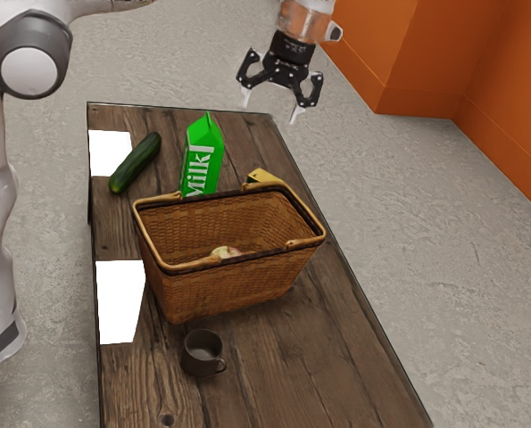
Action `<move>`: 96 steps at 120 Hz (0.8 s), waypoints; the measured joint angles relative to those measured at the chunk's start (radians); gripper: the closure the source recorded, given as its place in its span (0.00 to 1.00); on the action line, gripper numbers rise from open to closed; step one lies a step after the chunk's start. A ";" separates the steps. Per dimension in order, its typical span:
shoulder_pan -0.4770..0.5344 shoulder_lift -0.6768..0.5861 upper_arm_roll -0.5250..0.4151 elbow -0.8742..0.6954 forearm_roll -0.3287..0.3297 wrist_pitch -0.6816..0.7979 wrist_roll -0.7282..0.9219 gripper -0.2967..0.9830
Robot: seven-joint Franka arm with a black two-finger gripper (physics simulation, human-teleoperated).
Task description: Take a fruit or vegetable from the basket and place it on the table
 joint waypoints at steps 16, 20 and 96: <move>-0.029 -0.005 -0.001 0.000 -0.006 0.103 -0.240 0.23; -0.045 -0.020 -0.001 0.000 -0.008 0.115 -0.292 0.23; -0.130 -0.393 -0.122 -0.806 -0.119 0.568 -0.885 0.23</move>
